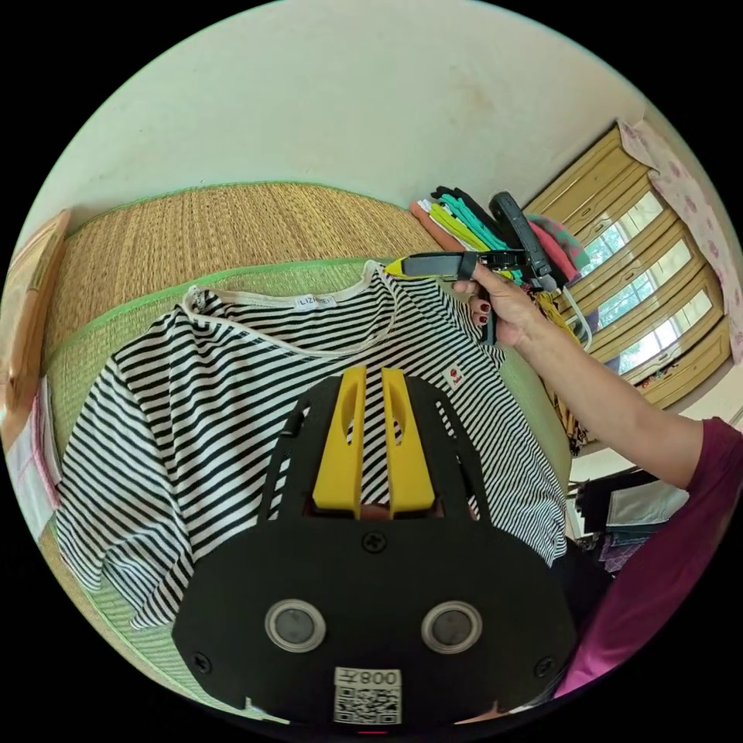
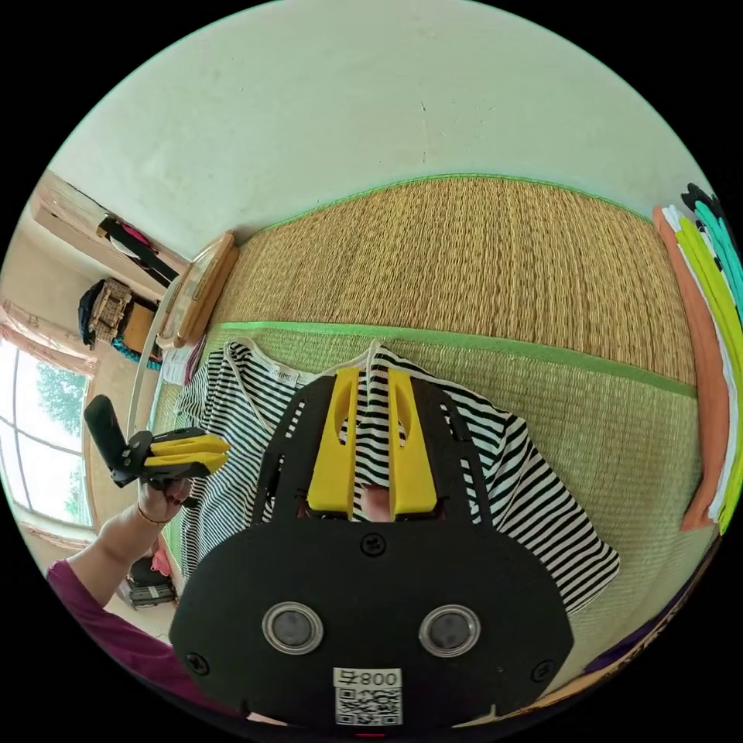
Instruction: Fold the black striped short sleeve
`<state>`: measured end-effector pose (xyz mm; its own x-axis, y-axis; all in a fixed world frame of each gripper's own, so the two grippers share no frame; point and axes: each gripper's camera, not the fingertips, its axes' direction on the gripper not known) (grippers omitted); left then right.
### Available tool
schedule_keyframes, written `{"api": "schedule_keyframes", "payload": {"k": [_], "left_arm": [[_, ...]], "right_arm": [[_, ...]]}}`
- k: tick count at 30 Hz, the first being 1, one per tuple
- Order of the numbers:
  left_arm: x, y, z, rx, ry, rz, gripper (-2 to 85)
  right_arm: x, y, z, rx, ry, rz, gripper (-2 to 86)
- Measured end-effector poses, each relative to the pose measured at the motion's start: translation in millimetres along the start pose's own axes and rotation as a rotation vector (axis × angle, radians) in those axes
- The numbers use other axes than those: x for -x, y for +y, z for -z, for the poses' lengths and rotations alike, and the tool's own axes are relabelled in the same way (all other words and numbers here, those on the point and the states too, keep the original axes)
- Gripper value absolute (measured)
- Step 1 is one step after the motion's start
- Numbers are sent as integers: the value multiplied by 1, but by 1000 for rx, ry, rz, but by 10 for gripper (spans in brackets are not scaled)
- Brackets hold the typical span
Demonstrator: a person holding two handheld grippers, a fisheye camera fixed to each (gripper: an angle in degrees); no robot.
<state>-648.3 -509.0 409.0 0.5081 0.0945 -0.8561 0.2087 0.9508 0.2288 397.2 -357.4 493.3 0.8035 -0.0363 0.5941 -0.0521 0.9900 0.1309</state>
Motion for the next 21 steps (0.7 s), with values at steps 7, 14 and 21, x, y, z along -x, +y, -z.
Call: {"api": "schedule_keyframes", "payload": {"k": [7,14,21], "left_arm": [[60,78,63,-55,-268,281,27],[74,126,88,-92,-309,446,6],[68,143,104,-71,-365,478,1]], "right_arm": [[-55,128,107,-196,130,-72,40],[-72,213,82,-50,297,-135,6],[-67,242,92,-50,286,-193,1]]}}
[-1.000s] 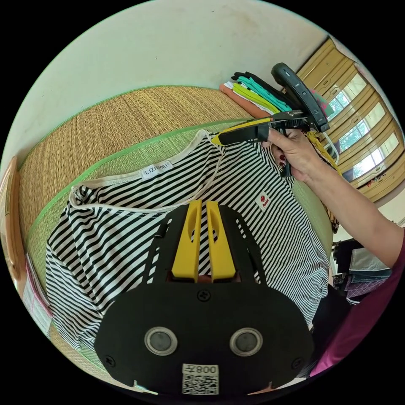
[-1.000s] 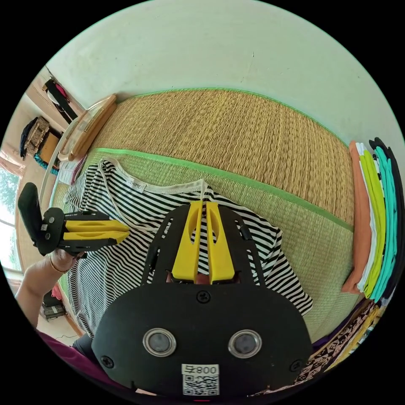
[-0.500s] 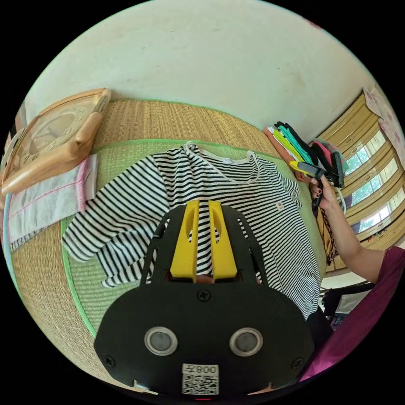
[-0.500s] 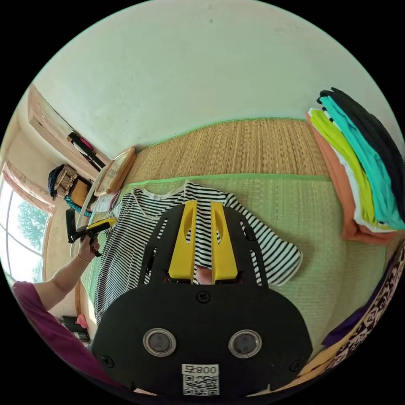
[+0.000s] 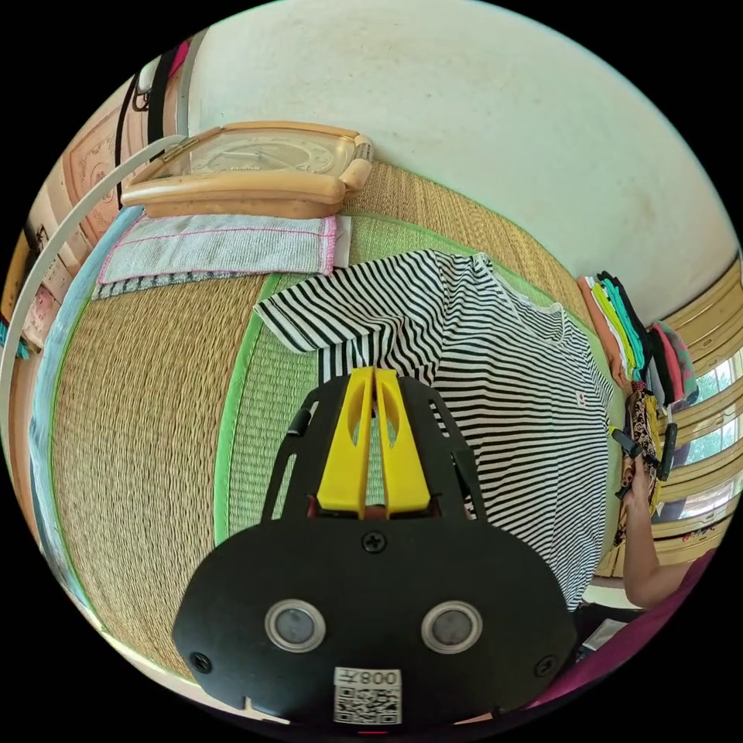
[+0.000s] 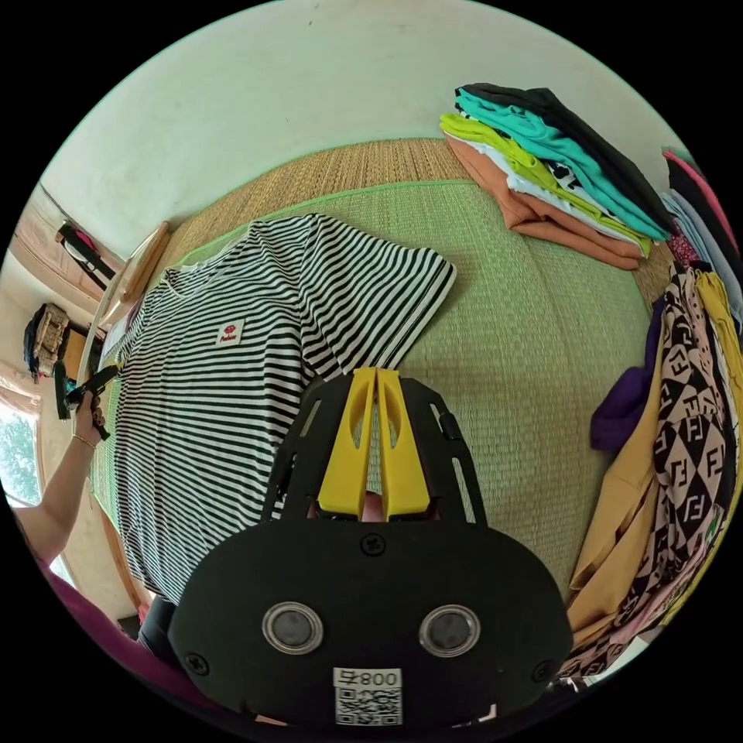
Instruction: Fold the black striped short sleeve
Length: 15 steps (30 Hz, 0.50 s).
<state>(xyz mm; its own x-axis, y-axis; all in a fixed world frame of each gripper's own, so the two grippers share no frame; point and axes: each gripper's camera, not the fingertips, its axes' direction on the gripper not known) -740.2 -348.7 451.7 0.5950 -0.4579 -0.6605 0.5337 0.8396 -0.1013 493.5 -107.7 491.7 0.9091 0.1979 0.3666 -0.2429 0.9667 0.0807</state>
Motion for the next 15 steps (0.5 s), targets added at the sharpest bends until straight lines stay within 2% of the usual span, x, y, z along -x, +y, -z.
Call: {"api": "schedule_keyframes", "payload": {"k": [3,5,7,9,11,15], "left_arm": [[1,2,6,-26,24,2,1],[1,3,-1,46,-18,-4,1],[1,6,10,15,-25,-10,1],[2,9,15,-1,-43,-17,1],[8,10,8,71,-59,-6,1],[9,9,15,7,-8,-1,1]], "right_arm": [[-3,10,12,-65,52,-25,1],[-5,10,10,-51,19,-17,1],[-8,8,6,-13,6,-22,1],[-7,8,15,-60,14,-21,1],[-5,3,24,-101,12,-13,1],[-2,-18,26,-101,5,13,1]]}}
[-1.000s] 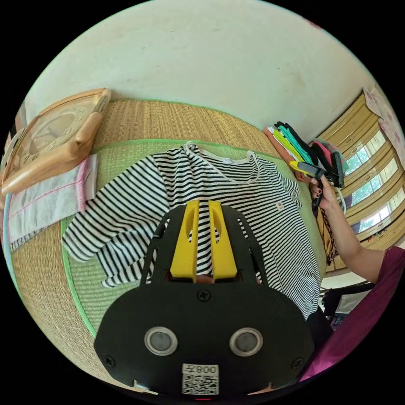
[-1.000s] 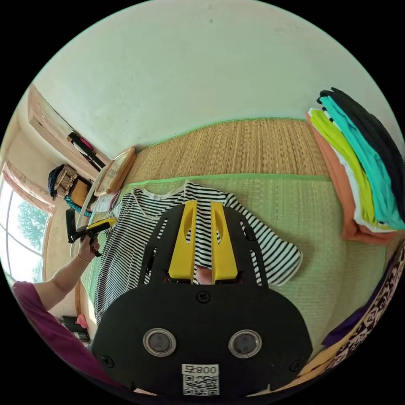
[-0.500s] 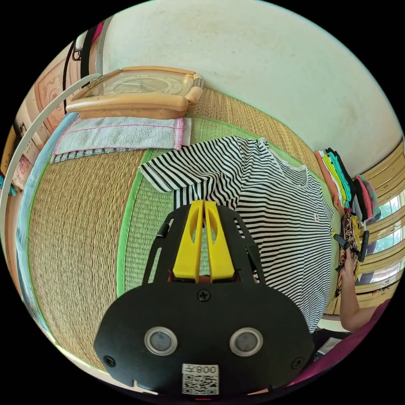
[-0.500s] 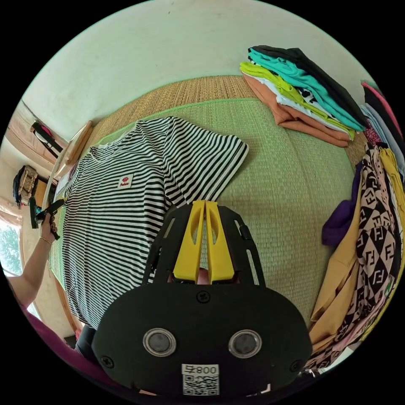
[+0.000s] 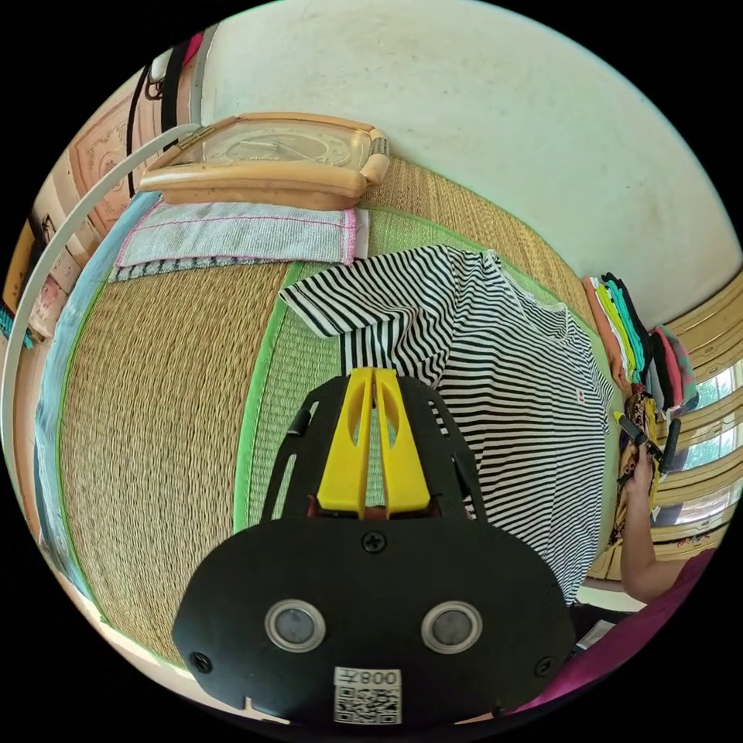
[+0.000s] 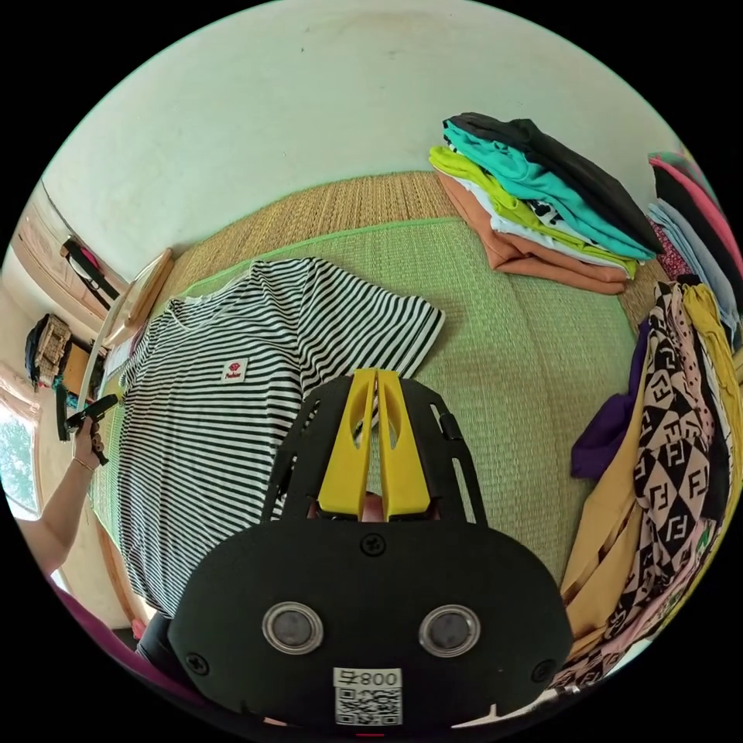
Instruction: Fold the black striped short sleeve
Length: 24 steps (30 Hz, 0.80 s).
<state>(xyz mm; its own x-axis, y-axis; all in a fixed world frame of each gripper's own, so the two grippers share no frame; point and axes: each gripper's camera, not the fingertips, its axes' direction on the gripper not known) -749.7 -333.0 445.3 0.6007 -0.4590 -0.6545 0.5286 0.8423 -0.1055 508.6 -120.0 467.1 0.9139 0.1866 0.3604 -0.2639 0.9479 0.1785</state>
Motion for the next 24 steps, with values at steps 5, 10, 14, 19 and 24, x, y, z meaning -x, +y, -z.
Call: {"api": "schedule_keyframes", "payload": {"k": [5,10,14,19,24], "left_arm": [[-8,13,-4,70,-35,-28,1],[-12,20,8,30,2,-30,1],[-10,-2,17,-63,7,-11,1],[8,-41,-20,5,-96,33,1],[-1,-49,-11,-50,-91,42,1]], "right_arm": [[0,-11,-27,94,24,16,1],[-5,-5,-24,69,-14,-12,1],[-5,-9,-23,84,-9,-4,1],[-12,-9,-22,71,-26,-43,1],[-17,-10,-16,55,-47,-66,1]]}}
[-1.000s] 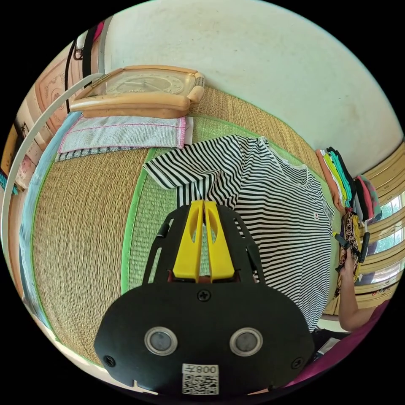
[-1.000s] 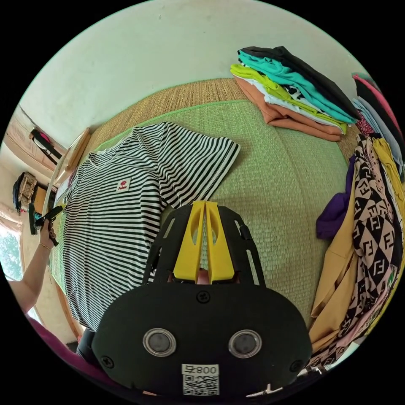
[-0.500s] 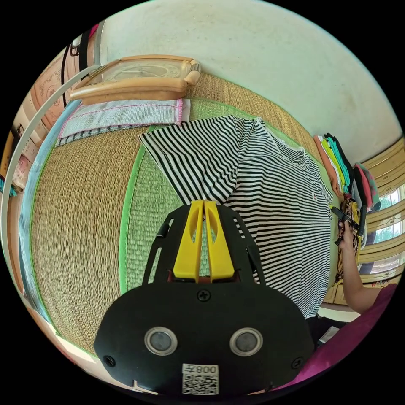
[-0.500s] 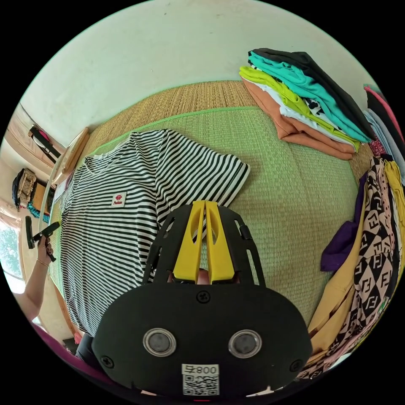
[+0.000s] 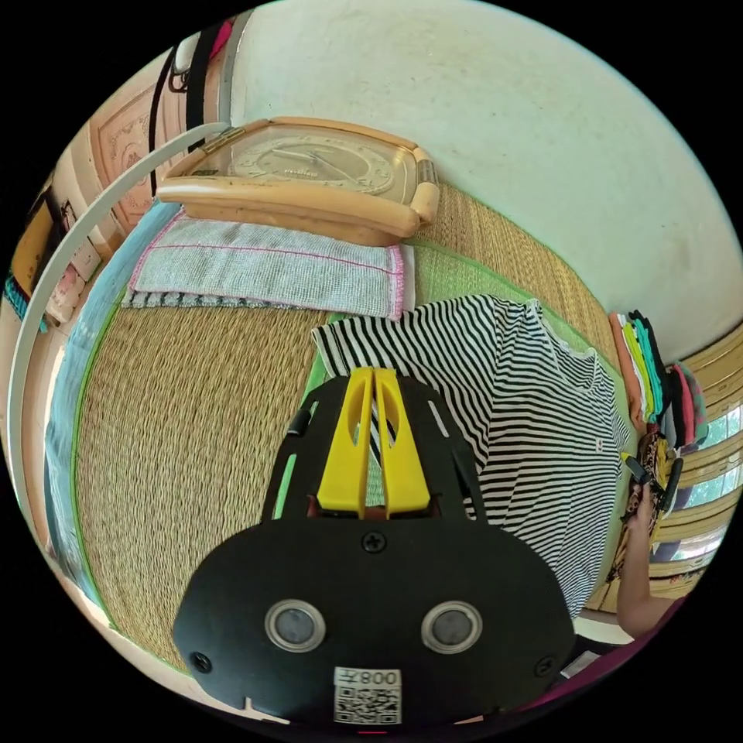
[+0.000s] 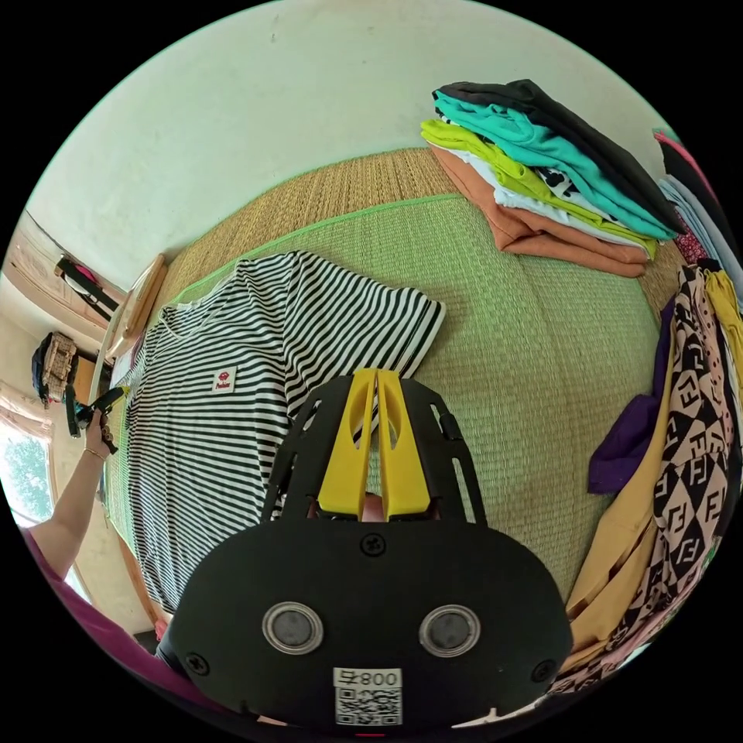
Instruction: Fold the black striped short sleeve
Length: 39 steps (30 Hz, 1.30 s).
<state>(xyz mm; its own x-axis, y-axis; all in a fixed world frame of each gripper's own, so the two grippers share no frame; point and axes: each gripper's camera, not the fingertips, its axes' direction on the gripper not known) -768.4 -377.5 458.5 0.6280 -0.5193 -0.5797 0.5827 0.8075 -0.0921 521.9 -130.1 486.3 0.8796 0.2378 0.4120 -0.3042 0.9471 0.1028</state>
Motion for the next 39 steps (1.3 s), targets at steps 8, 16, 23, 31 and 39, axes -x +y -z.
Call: {"api": "schedule_keyframes", "payload": {"k": [8,16,23,31,39], "left_arm": [[-80,-37,-25,-8,184,-247,2],[-107,-93,-81,42,59,-209,1],[-126,-93,-77,-16,135,-280,1],[-127,-99,-89,-44,207,-197,1],[-166,-104,-124,41,199,-303,1]], "right_arm": [[37,-30,-8,-19,-54,99,1],[79,-65,-48,38,-22,210,1],[91,-76,-57,-13,-48,220,0],[98,-112,-92,51,-24,214,0],[108,-122,-109,41,-10,235,1]]}}
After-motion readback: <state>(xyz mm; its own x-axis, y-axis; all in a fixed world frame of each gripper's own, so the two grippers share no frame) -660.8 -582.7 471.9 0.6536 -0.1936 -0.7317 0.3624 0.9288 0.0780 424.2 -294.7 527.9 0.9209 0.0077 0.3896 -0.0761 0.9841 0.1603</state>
